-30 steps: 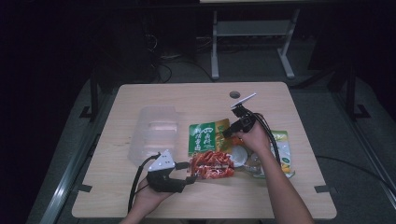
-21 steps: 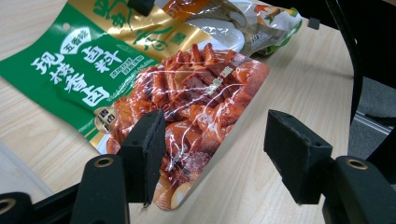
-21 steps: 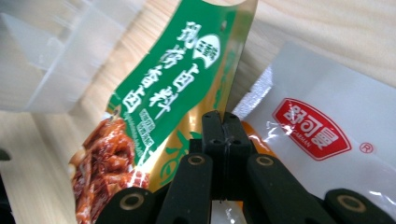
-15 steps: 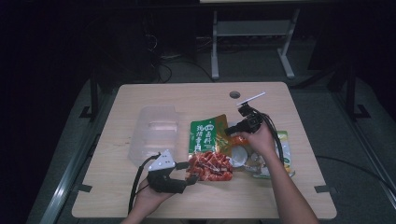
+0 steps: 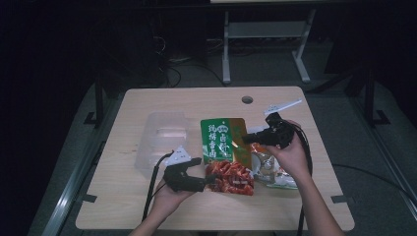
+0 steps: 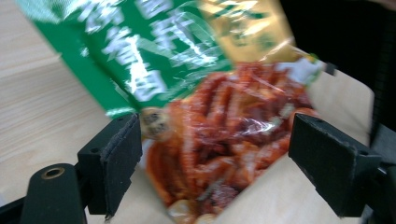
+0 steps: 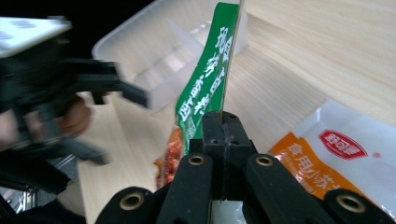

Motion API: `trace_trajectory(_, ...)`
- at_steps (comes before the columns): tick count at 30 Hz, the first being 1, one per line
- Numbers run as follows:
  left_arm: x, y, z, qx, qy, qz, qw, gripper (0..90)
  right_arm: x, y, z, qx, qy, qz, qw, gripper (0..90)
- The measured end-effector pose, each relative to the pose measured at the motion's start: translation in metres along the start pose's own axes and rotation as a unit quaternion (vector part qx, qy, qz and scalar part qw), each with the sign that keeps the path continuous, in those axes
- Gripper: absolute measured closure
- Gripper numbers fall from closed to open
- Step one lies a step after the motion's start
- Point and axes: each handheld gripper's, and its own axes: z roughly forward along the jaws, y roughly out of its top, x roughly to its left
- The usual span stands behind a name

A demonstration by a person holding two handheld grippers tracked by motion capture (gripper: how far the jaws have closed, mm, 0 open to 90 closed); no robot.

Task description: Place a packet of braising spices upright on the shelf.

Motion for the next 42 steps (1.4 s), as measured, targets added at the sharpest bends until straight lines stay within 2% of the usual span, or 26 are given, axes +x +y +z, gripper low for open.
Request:
trace_trajectory(1, 0.001, 0.001, 0.002, -0.005, 0.001, -0.015, 0.9999, 18.7, 0.004, -0.001, -0.005, -0.005, 0.001, -0.009, 0.9999, 90.0)
trace_trajectory(2, 0.001, 0.001, 0.002, -0.005, 0.001, -0.015, 0.9999, 20.7, 0.007, -0.003, -0.008, -0.01, 0.005, -0.016, 0.9998, 90.0)
trace_trajectory(3, 0.003, 0.001, 0.004, -0.011, 0.003, -0.027, 0.9996, 20.7, 0.007, -0.003, -0.008, -0.01, 0.005, -0.016, 0.9998, 90.0)
trace_trajectory(4, 0.005, 0.003, 0.009, -0.01, 0.006, -0.036, 0.9993, 23.4, 0.012, -0.005, -0.015, -0.014, 0.005, -0.033, 0.9993, 90.0)
trace_trajectory(9, 0.008, 0.008, 0.023, -0.001, 0.015, -0.059, 0.9981, 24.6, 0.018, -0.01, -0.025, -0.019, 0.004, -0.051, 0.9985, 90.0)
trace_trajectory(10, 0.011, 0.01, 0.03, 0.0, 0.003, -0.073, 0.9973, 24.7, 0.017, -0.013, -0.029, -0.027, 0.009, -0.055, 0.9981, 90.0)
trace_trajectory(11, 0.011, 0.01, 0.03, 0.0, 0.003, -0.073, 0.9973, 25.0, 0.017, -0.013, -0.029, -0.027, 0.009, -0.055, 0.9981, 90.0)
trace_trajectory(12, 0.016, 0.011, 0.035, 0.001, -0.009, -0.088, 0.9961, 26.3, 0.014, -0.019, -0.031, -0.034, 0.014, -0.053, 0.9979, 90.0)
trace_trajectory(13, 0.016, 0.011, 0.035, 0.001, -0.009, -0.088, 0.9961, 29.3, 0.013, -0.022, -0.032, -0.037, 0.015, -0.051, 0.9979, 90.0)
trace_trajectory(14, 0.021, 0.012, 0.041, 0.011, -0.039, -0.099, 0.9942, 34.5, 0.011, -0.025, -0.032, -0.042, 0.016, -0.048, 0.9979, 90.0)
trace_trajectory(15, 0.022, 0.012, 0.044, 0.018, -0.057, -0.098, 0.9934, 38.3, 0.009, -0.028, -0.033, -0.047, 0.018, -0.045, 0.9977, 90.0)
trace_trajectory(16, 0.023, 0.013, 0.045, 0.02, -0.069, -0.097, 0.9927, 46.9, 0.006, -0.031, -0.033, -0.05, 0.02, -0.041, 0.9977, 90.0)
trace_trajectory(17, 0.023, 0.013, 0.046, 0.017, -0.077, -0.096, 0.9923, 52.0, 0.004, -0.033, -0.033, -0.05, 0.022, -0.035, 0.9979, 90.0)
trace_trajectory(19, 0.022, 0.014, 0.046, 0.018, -0.075, -0.096, 0.9924, 63.5, 0.002, -0.035, -0.033, -0.046, 0.019, -0.03, 0.9983, 90.0)
trace_trajectory(20, 0.023, 0.014, 0.046, 0.009, -0.079, -0.096, 0.9922, 71.1, -0.001, -0.038, -0.034, -0.048, 0.019, -0.027, 0.9983, 90.0)
trace_trajectory(21, 0.024, 0.015, 0.045, 0.009, -0.081, -0.089, 0.9927, 75.7, -0.002, -0.04, -0.034, -0.048, 0.017, -0.025, 0.9984, 90.0)
trace_trajectory(22, 0.023, 0.015, 0.045, 0.008, -0.081, -0.09, 0.9926, 80.0, -0.002, -0.041, -0.034, -0.046, 0.015, -0.023, 0.9986, 90.0)
trace_trajectory(23, 0.023, 0.015, 0.045, 0.008, -0.081, -0.09, 0.9926, 81.8, -0.003, -0.042, -0.034, -0.045, 0.013, -0.021, 0.9987, 90.0)
trace_trajectory(28, 0.015, 0.017, 0.04, 0.001, -0.057, -0.055, 0.9968, 85.5, -0.008, -0.049, -0.034, -0.045, 0.013, -0.007, 0.9989, 89.8)
trace_trajectory(31, 0.011, 0.018, 0.038, 0.002, -0.049, -0.043, 0.9979, 86.4, -0.011, -0.051, -0.034, -0.048, 0.019, 0.0, 0.9987, 89.4)
trace_trajectory(33, 0.009, 0.018, 0.037, 0.002, -0.044, -0.037, 0.9984, 87.1, -0.012, -0.052, -0.034, -0.048, 0.019, 0.001, 0.9987, 86.2)
trace_trajectory(35, 0.008, 0.017, 0.036, 0.001, -0.042, -0.03, 0.9987, 87.3, -0.013, -0.053, -0.029, -0.048, 0.026, 0.001, 0.9985, 78.1)
trace_trajectory(36, 0.008, 0.017, 0.036, 0.001, -0.042, -0.03, 0.9987, 87.5, -0.013, -0.053, -0.029, -0.048, 0.026, 0.001, 0.9985, 78.1)
trace_trajectory(38, 0.007, 0.018, 0.035, 0.004, -0.042, -0.017, 0.999, 87.6, -0.013, -0.054, -0.018, -0.031, 0.026, 0.0, 0.9992, 72.4)
trace_trajectory(41, 0.006, 0.018, 0.035, 0.002, -0.04, -0.012, 0.9991, 87.6, -0.014, -0.054, -0.008, -0.018, 0.028, 0.001, 0.9994, 71.2)
trace_trajectory(42, 0.005, 0.017, 0.033, 0.005, -0.038, -0.005, 0.9993, 87.5, -0.012, -0.052, 0.001, -0.006, 0.03, -0.002, 0.9995, 69.1)
